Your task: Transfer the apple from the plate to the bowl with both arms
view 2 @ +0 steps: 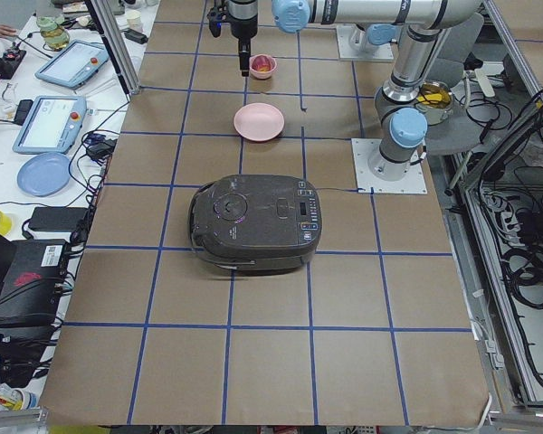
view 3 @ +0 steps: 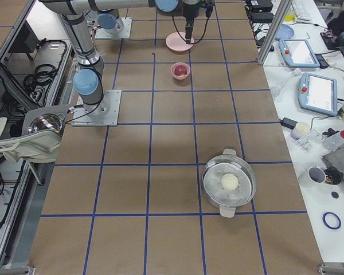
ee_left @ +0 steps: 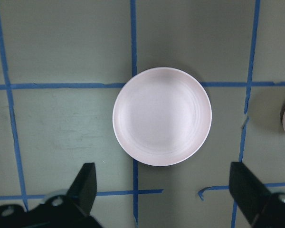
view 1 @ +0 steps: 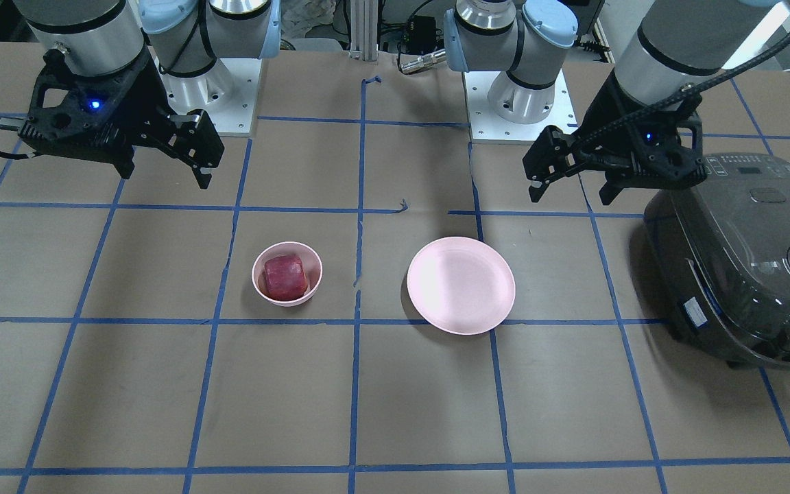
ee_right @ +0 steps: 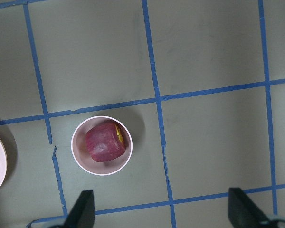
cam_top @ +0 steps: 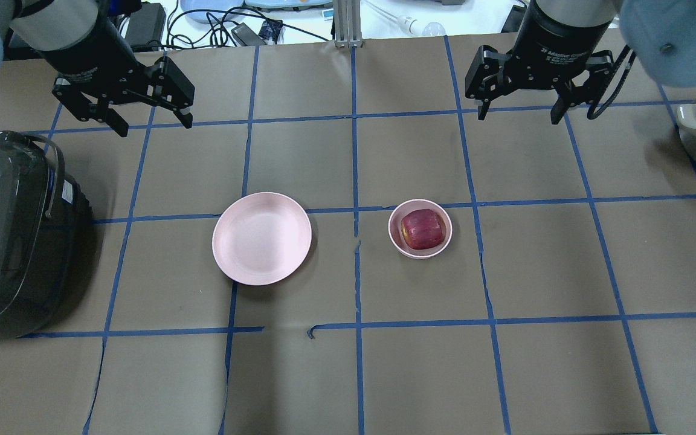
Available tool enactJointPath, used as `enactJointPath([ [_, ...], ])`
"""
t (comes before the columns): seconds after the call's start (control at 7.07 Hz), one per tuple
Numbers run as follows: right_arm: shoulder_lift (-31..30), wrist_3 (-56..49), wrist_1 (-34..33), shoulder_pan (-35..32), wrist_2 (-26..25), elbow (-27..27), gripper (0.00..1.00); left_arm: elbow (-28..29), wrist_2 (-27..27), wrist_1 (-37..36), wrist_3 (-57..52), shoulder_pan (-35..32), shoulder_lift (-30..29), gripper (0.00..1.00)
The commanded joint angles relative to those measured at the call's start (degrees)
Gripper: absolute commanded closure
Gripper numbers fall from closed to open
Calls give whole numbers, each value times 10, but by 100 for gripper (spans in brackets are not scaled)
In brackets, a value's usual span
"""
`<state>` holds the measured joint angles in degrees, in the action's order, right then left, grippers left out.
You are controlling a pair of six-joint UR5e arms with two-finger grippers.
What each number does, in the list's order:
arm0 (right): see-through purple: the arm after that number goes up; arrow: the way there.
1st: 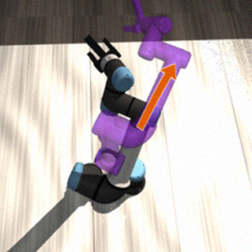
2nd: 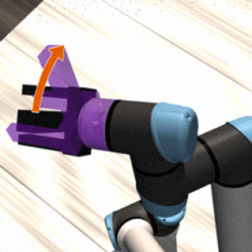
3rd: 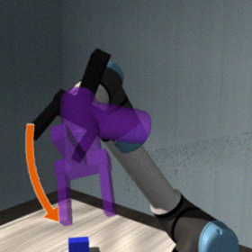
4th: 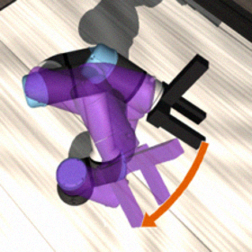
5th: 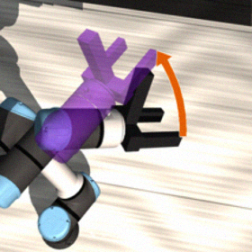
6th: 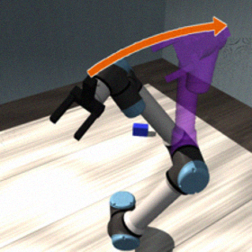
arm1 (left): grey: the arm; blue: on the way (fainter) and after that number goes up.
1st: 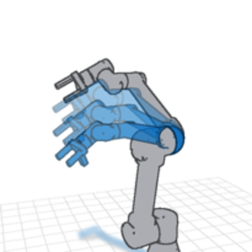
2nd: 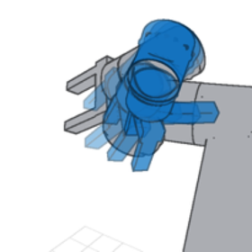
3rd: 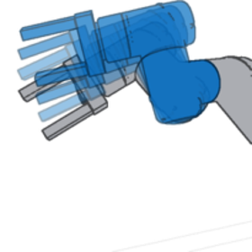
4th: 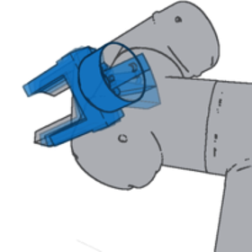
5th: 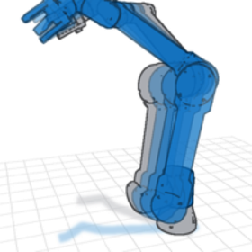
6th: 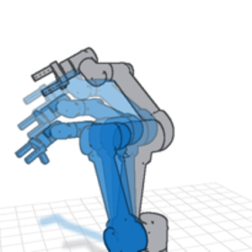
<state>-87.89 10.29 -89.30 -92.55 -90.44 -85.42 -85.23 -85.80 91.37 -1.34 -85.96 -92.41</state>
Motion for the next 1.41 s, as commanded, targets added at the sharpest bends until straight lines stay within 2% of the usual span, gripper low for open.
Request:
enactJointPath([
  [0.0,0,0,0,0,0,0,0,5,-8,10,4,-16,12,0],
  [0.14,0,0,0,0,-1,0,0,0,-42,7,1,-28,17,0],
  [1.27,0,-2,5,0,-1,-1,0,-6,-37,1,0,-29,17,0],
])
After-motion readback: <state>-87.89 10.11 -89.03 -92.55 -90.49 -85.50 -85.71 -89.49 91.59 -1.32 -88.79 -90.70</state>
